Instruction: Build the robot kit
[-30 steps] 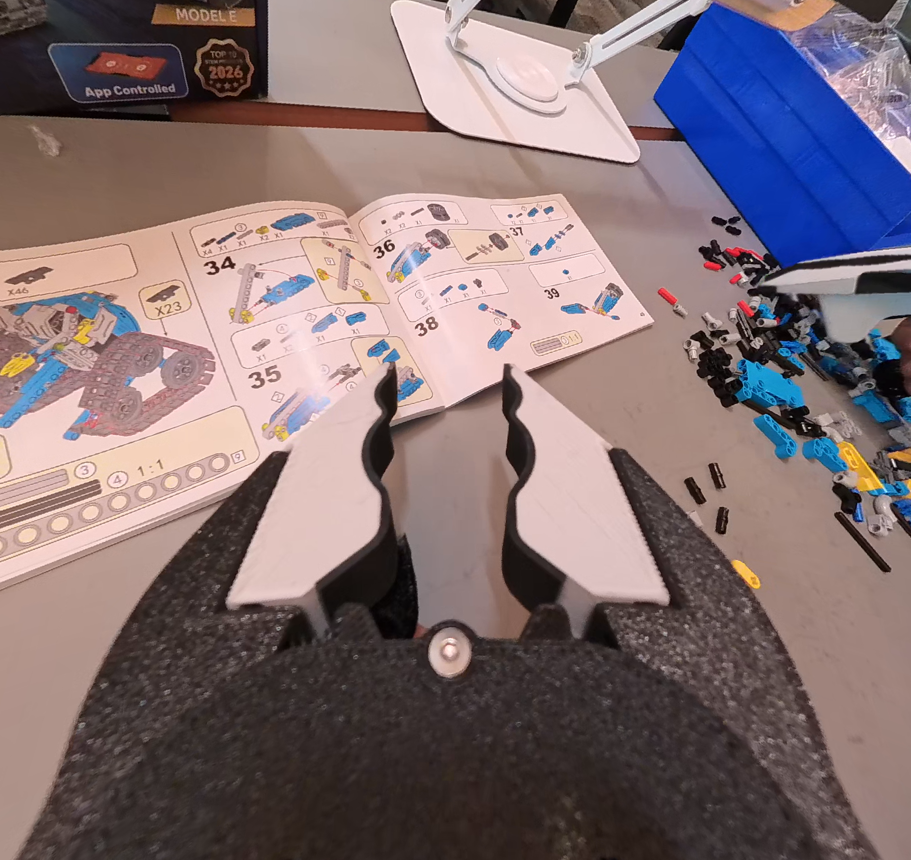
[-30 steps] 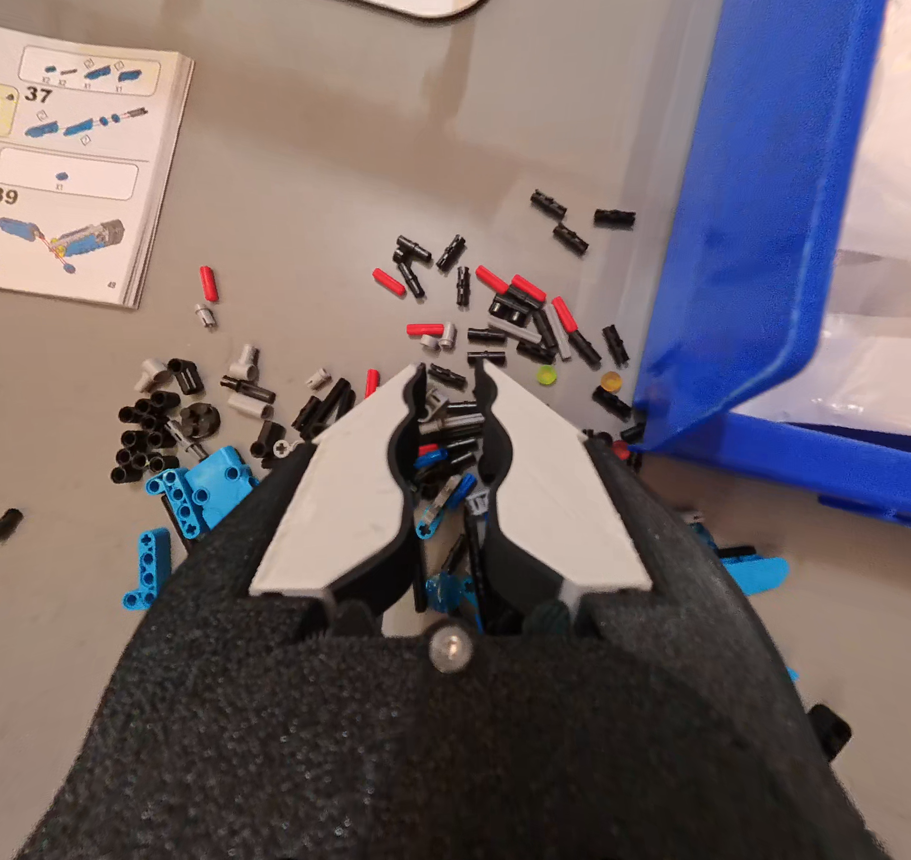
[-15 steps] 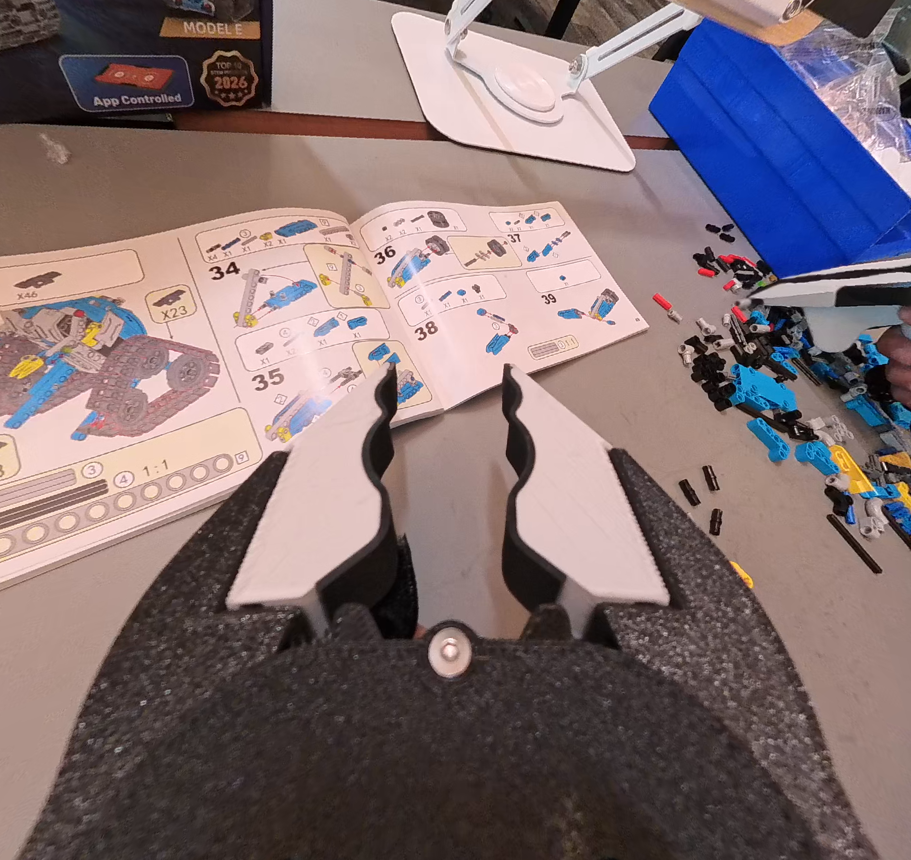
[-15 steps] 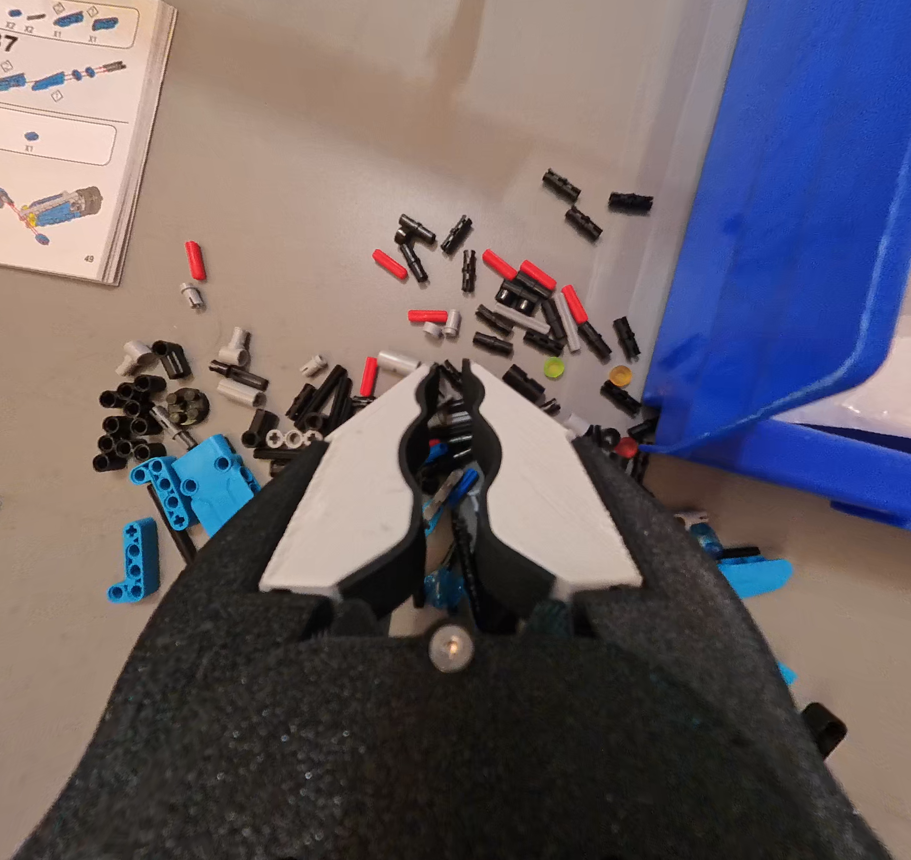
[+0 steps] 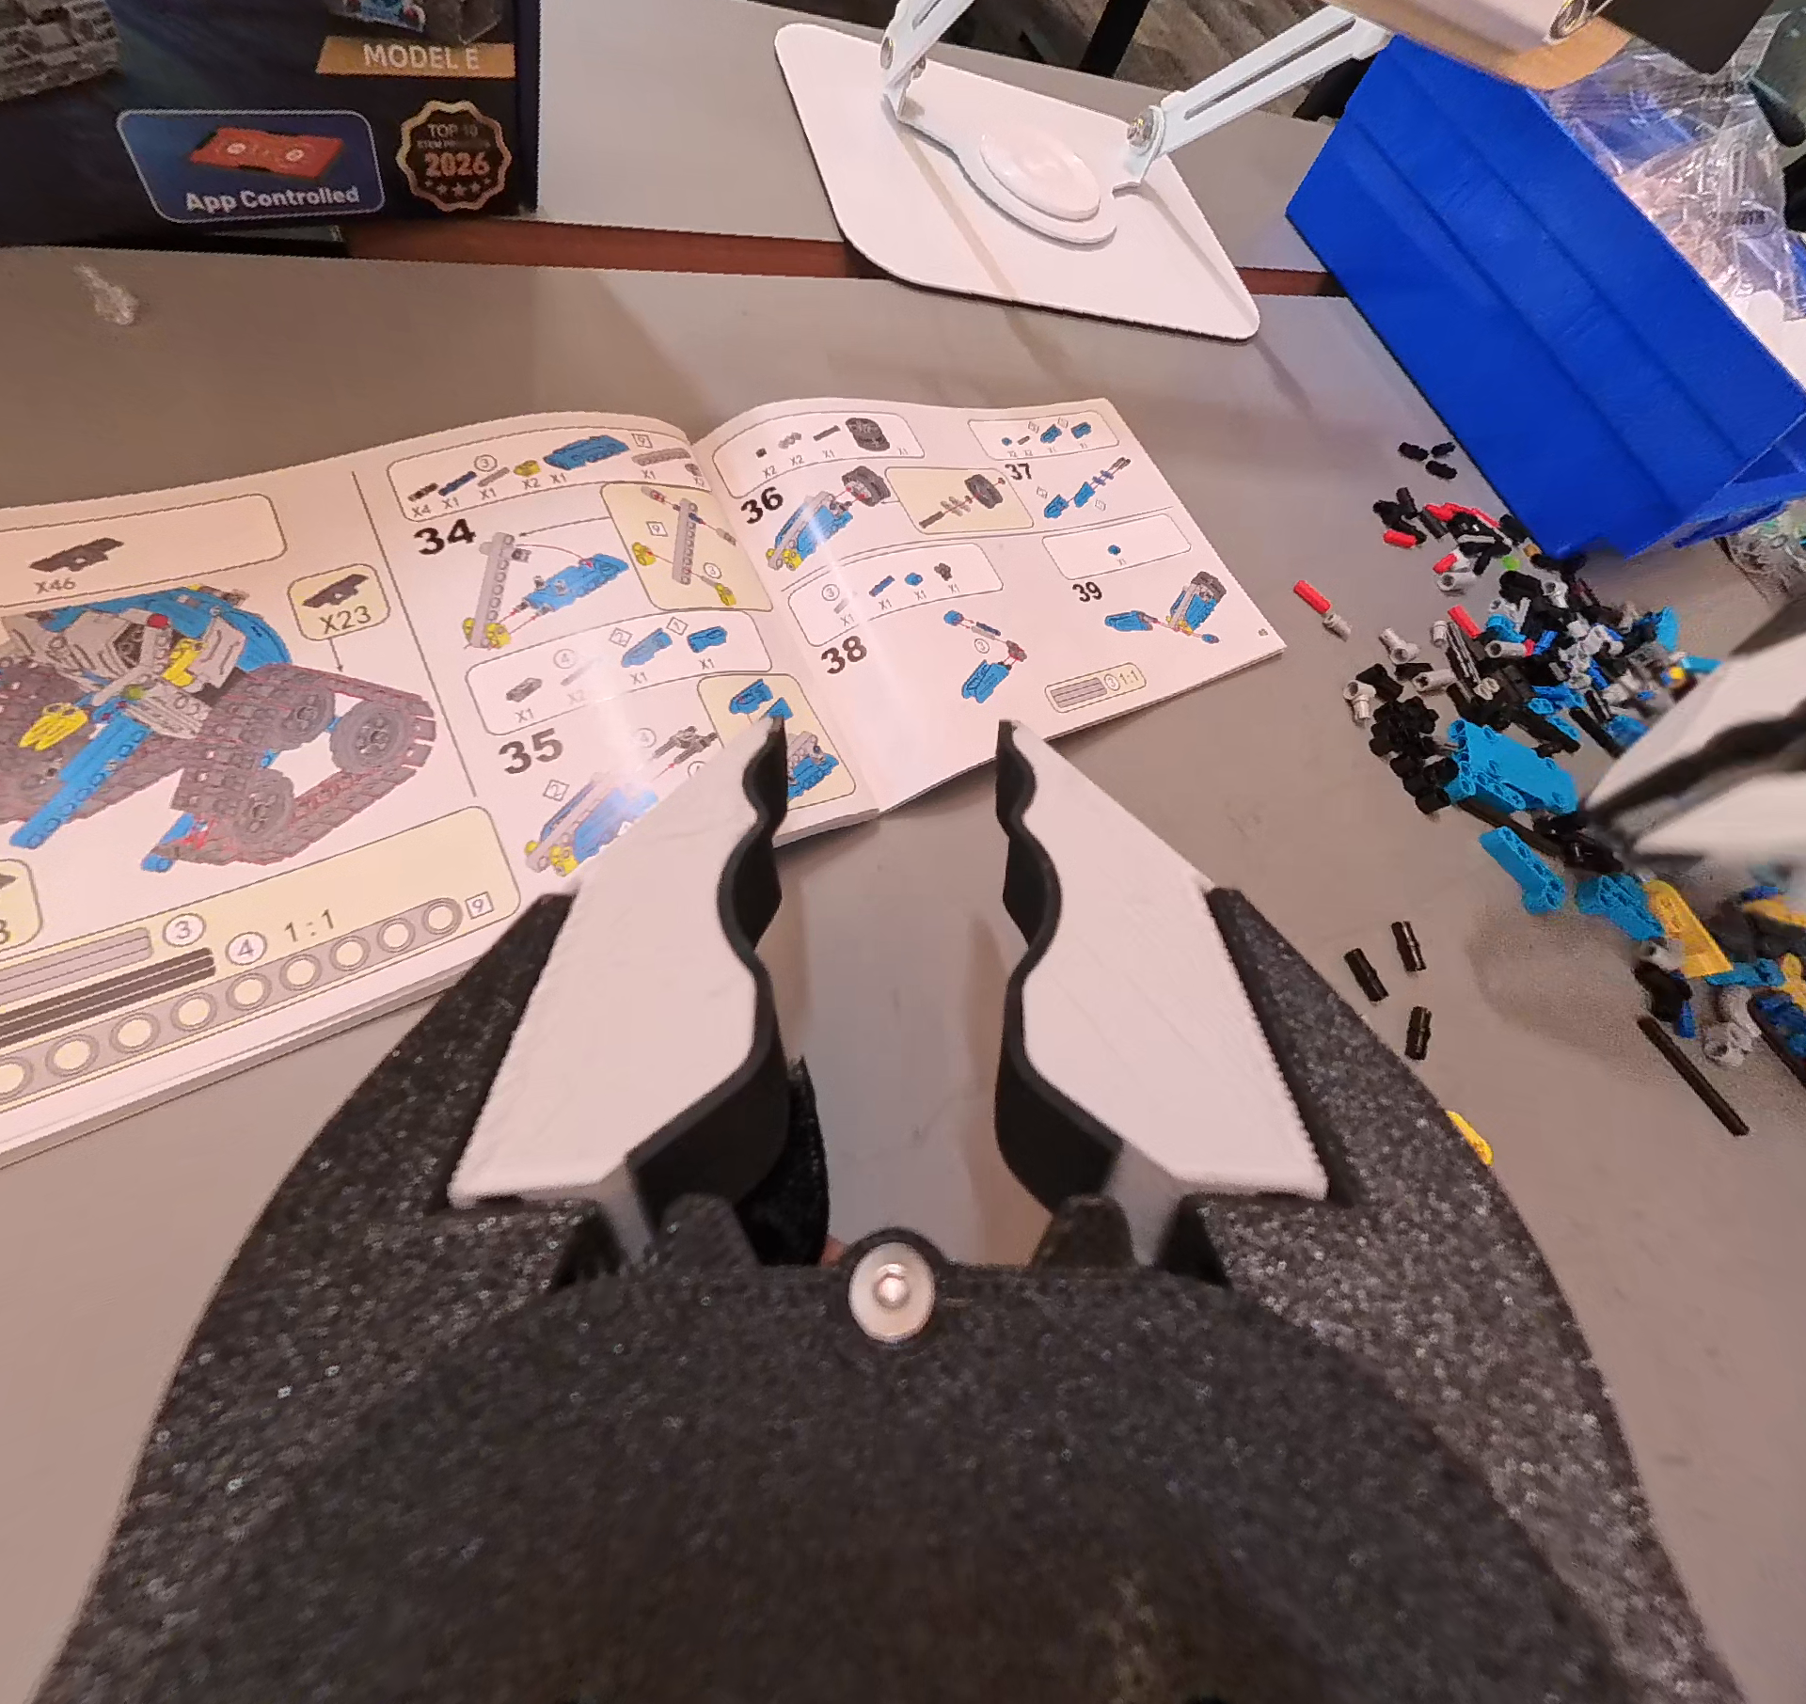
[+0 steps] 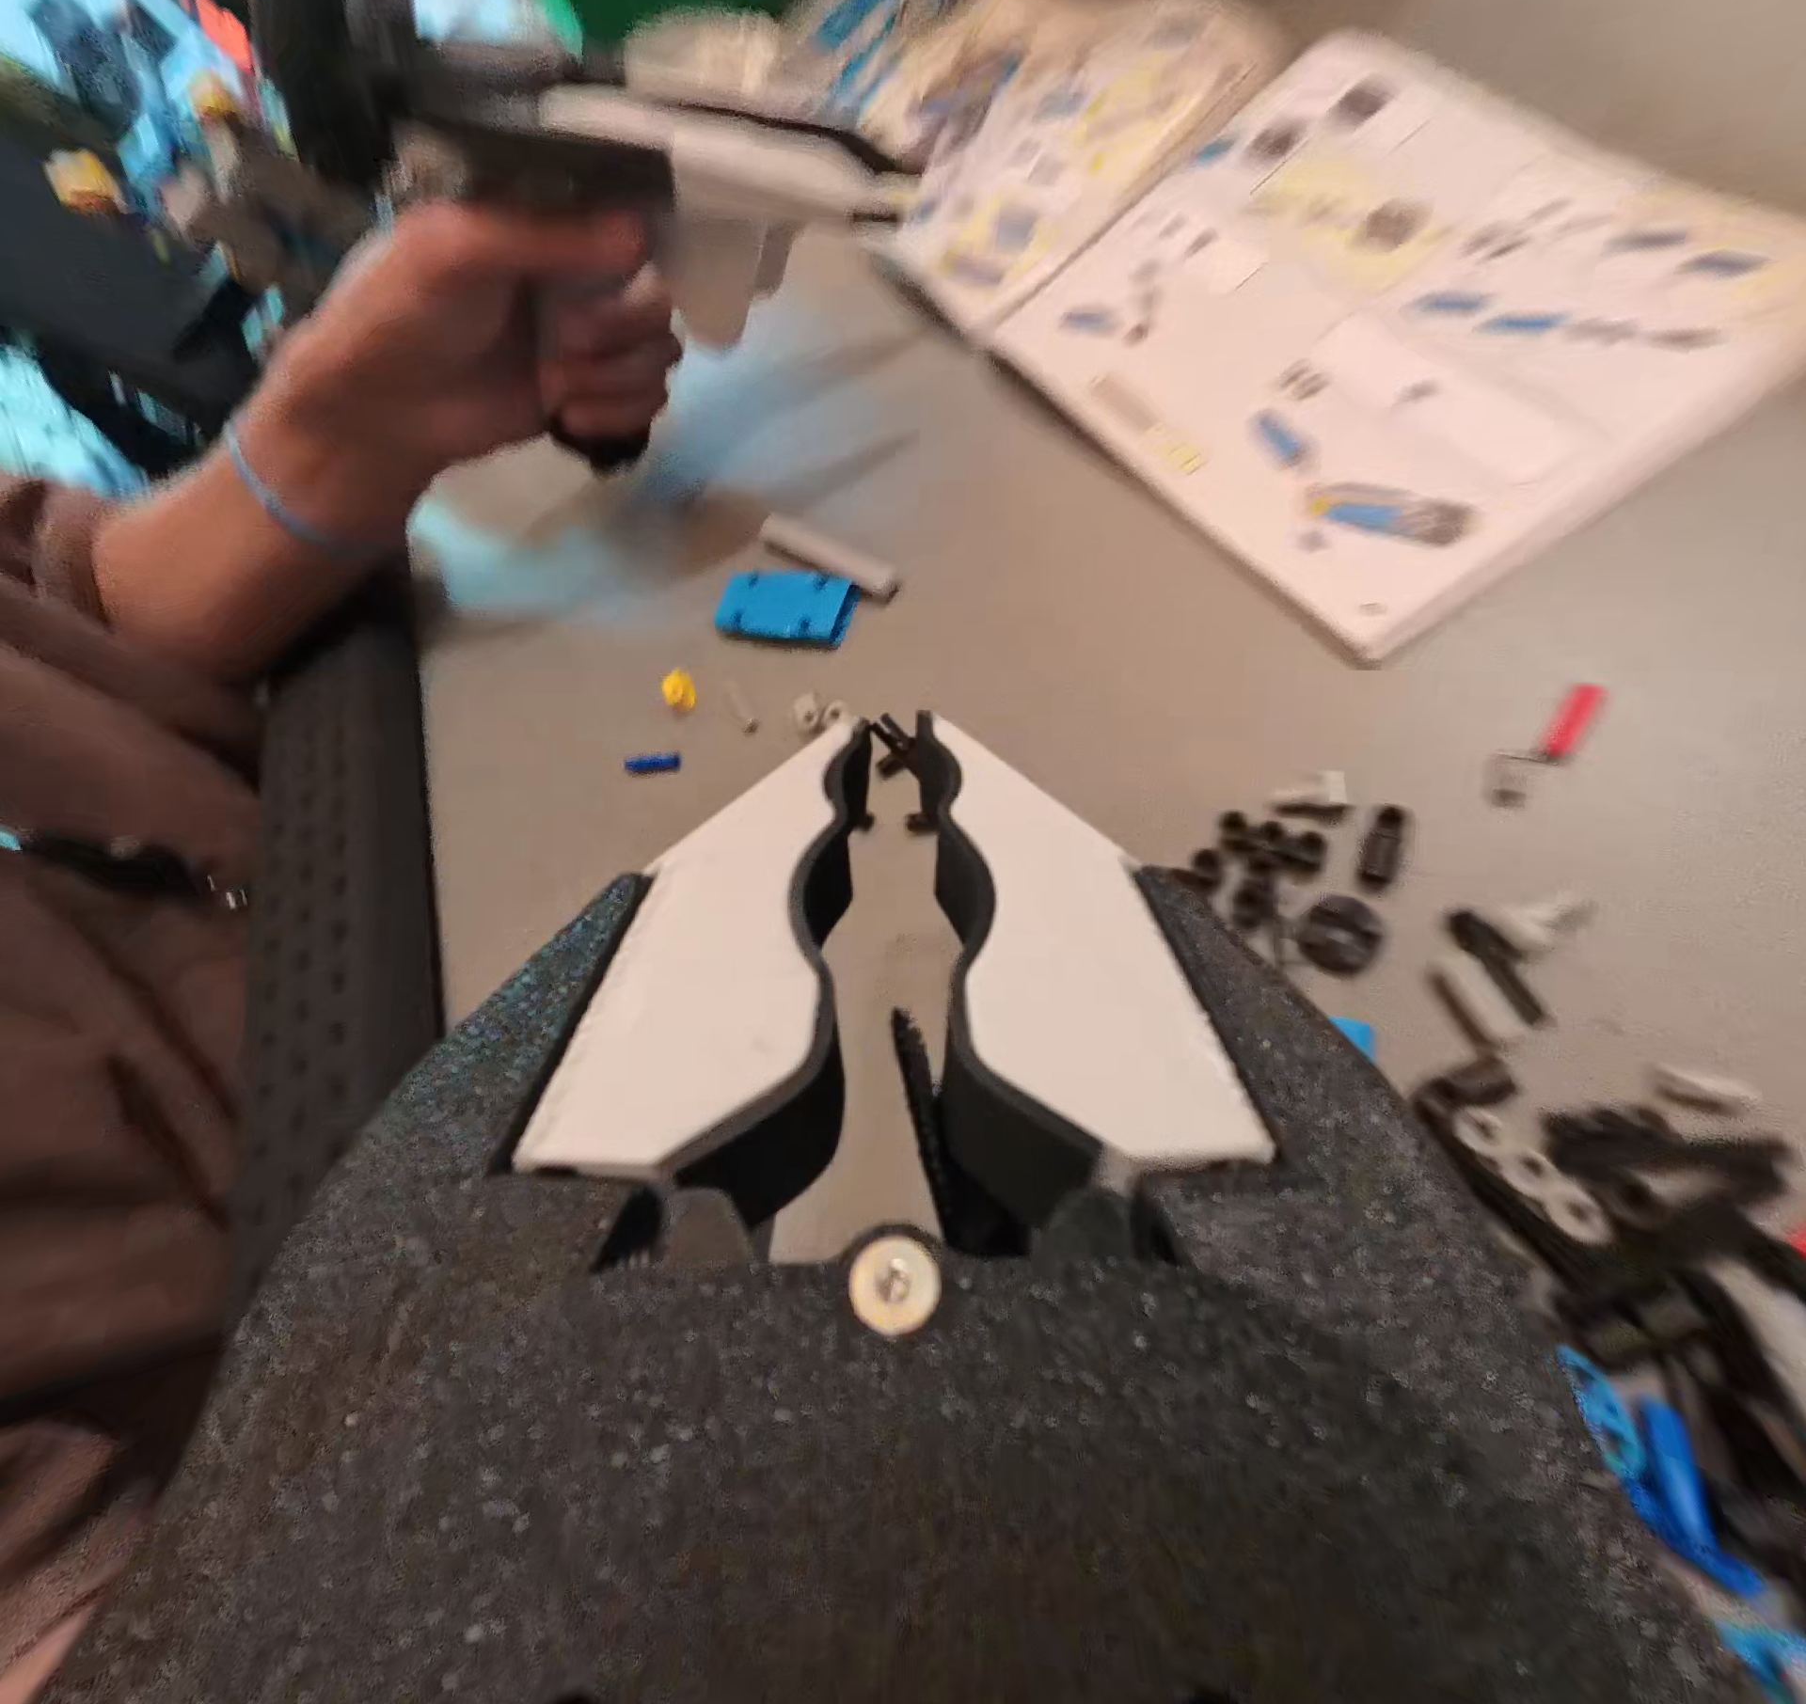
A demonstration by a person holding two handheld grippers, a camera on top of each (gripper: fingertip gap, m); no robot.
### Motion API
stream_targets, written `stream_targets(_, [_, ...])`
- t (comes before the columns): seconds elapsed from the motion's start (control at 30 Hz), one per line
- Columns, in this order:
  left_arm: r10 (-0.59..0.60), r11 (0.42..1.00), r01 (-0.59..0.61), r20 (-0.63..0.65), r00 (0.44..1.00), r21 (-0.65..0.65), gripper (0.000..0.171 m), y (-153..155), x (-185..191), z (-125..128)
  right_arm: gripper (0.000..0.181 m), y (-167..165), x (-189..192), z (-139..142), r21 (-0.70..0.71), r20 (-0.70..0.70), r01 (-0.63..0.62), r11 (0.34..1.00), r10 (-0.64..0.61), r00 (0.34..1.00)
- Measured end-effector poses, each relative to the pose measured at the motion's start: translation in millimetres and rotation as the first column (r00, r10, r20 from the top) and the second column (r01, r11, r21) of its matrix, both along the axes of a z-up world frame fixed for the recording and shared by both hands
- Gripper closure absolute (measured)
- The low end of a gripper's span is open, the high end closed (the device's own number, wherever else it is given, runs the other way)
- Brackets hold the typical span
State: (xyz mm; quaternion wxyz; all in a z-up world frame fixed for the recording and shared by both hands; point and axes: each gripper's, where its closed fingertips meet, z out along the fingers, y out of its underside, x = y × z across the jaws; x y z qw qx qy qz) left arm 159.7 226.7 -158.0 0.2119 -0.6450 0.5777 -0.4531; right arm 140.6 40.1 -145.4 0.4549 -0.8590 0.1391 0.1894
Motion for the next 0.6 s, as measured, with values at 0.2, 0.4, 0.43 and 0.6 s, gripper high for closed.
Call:
stream_targets(0.2, [0.002, 1.0, -0.002, -0.002, 1.0, 0.003, 0.129, 1.0, 0.5, -0.9, 0.172, 37.1, -59.0, -44.6, -0.212, 0.023, -0.241, 0.947, 0.252, 0.967])
stream_targets(0.4, [0.0, 1.0, 0.0, -0.009, 1.0, 0.011, 0.129, 0.6, 0.8, -3.7, 0.172, 45.7, -69.9, -54.7, -0.298, 0.102, -0.274, 0.914, 0.316, 0.943])
stream_targets(0.43, [0.0, 1.0, 0.0, -0.01, 1.0, 0.011, 0.129, 0.7, 0.9, -4.2, 0.172, 45.2, -70.7, -55.5, -0.298, 0.098, -0.278, 0.913, 0.319, 0.943])
stream_targets(0.6, [0.001, 1.0, -0.001, -0.013, 1.0, 0.011, 0.129, 1.1, 1.4, -5.9, 0.157, 53.6, -63.1, -26.7, -0.174, 0.11, -0.247, 0.953, 0.268, 0.957])
